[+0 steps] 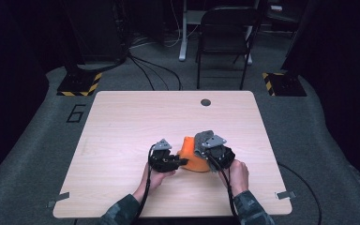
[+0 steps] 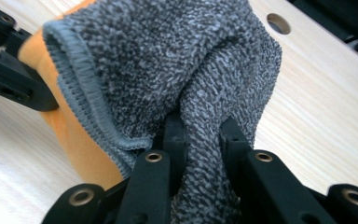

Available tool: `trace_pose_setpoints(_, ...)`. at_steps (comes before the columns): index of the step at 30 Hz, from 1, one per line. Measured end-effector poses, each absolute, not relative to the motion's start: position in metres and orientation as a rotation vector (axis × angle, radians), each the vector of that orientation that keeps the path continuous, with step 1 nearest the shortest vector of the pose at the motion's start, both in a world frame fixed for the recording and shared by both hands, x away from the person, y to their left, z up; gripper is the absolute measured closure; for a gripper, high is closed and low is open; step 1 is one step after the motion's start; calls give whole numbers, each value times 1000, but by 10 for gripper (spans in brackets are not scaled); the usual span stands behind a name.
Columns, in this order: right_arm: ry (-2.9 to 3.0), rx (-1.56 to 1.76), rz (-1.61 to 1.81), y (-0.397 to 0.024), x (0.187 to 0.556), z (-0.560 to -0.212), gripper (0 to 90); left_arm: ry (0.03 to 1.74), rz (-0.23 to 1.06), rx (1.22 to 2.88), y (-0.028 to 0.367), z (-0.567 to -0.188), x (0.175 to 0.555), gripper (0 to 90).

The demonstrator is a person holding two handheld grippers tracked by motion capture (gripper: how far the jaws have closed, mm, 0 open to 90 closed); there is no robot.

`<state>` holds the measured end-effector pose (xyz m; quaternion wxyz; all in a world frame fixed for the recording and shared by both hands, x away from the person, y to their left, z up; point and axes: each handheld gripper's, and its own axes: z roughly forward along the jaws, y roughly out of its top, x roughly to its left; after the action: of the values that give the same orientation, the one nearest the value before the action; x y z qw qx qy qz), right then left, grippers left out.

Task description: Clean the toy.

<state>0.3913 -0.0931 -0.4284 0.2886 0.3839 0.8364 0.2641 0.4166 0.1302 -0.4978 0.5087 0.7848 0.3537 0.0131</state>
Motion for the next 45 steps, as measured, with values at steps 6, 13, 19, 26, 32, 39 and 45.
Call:
trace_pose_setpoints(6, 2256, 1088, 779, -106, 397, -431, 779, 819, 60, 1908, 129, -496, 417, 578)
trace_pose_setpoints(13, 2260, 1116, 815, -110, 400, -432, 779, 739, 122, 1944, 135, -488, 418, 378)
trace_pose_setpoints(19, 2276, 1101, 820, -113, 403, -432, 779, 616, 251, 2033, 138, -488, 416, 223)
trace_pose_setpoints(26, 2272, 1145, 838, -117, 406, -434, 779, 565, 335, 2128, 131, -505, 421, 193)
trace_pose_setpoints(32, 2266, 1149, 833, -115, 405, -435, 779, 481, 411, 2124, 125, -510, 420, 314)
trace_pose_setpoints(39, 2280, 1135, 848, -113, 406, -436, 780, 478, 443, 2146, 119, -515, 419, 617)
trace_pose_setpoints(45, 2246, 1166, 914, -133, 406, -424, 780, 494, 459, 2137, 121, -515, 418, 724)
